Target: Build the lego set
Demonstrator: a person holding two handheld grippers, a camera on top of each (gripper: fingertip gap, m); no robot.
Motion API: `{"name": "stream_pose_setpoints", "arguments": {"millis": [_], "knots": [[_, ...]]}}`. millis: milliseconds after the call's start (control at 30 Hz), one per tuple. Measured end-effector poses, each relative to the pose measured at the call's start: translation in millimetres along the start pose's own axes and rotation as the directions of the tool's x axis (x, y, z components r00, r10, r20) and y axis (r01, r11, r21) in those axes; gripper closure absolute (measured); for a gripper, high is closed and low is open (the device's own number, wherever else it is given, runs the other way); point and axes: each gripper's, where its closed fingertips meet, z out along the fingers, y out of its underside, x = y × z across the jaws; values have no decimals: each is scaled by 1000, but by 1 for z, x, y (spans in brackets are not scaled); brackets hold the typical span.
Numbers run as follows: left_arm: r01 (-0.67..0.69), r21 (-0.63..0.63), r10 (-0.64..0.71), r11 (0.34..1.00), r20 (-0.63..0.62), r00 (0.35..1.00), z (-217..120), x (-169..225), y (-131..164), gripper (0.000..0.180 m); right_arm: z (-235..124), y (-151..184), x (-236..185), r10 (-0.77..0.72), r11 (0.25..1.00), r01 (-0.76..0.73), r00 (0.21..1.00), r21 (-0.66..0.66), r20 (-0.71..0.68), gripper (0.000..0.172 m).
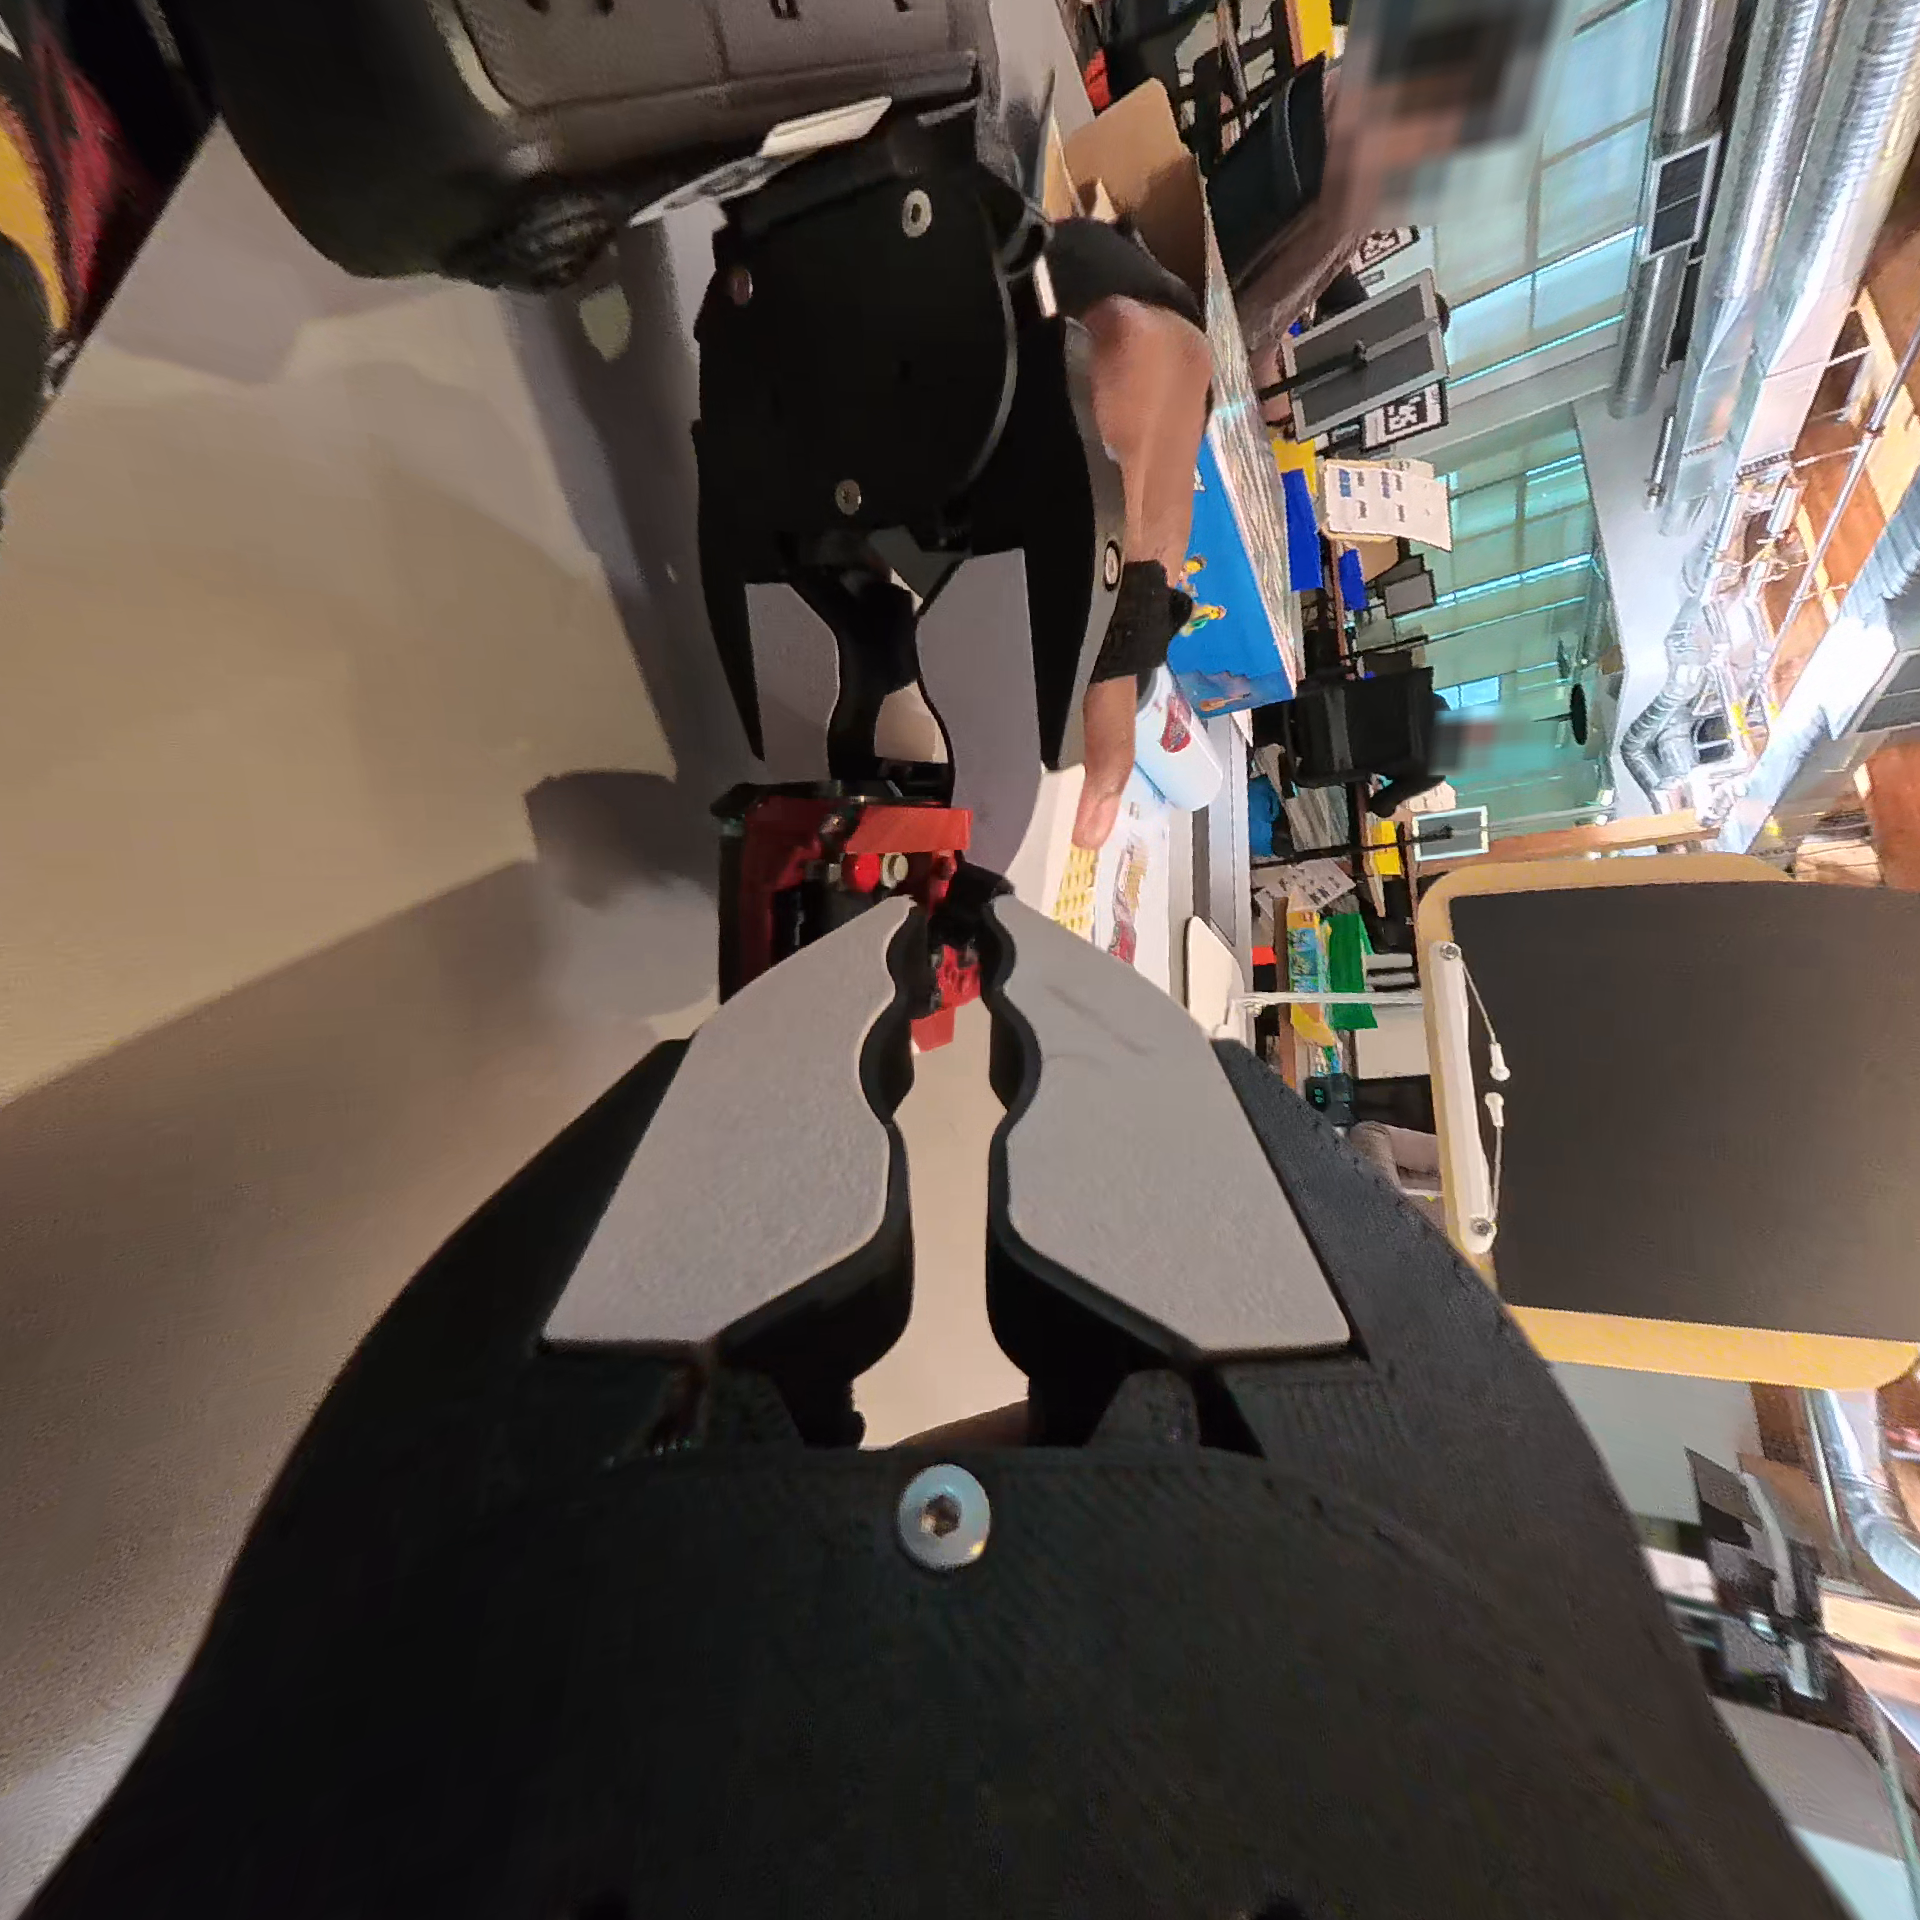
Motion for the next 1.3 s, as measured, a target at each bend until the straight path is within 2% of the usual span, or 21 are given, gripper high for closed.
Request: {"name": "stream_pose_setpoints", "arguments": {"millis": [200, 333, 467, 633, 733, 867, 1000, 1300], "knots": [[-15, 2, 15, 1000, 17, 1000, -2, -1, -3, 147, -5, -10, -2, 15, 996, -17, 1000, 93, 18, 165], [-16, 9, 16, 1000, 17, 1000, -3, 0, -5, 147, -6, -8, -4, 40, 994, -44, 998, 104, 39, 164], [-23, 10, 23, 1000, 21, 1000, -4, 0, -5, 147, -10, -7, 4, 165, 978, -171, 985, 122, 56, 160], [-56, -7, 56, 998, 33, 998, -4, -1, -4, 147, -7, 7, 4, 384, 922, -388, 913, 0, 137, 155], [-69, -7, 69, 998, 30, 997, -3, 0, -5, 147, -9, 2, -3, 481, 872, -490, 848, -15, 224, 154], [-76, -5, 76, 997, 31, 997, -3, 1, -6, 147, -8, 1, 1, 578, 806, -592, 774, -28, 258, 154], [-84, -3, 84, 996, 29, 996, -3, 1, -7, 147, -9, -3, 0, 620, 766, -641, 717, -50, 318, 156], [-107, -4, 107, 994, 24, 994, -2, 4, -8, 147, -8, 1, -4, 668, 730, -656, 628, -190, 398, 161]]}}
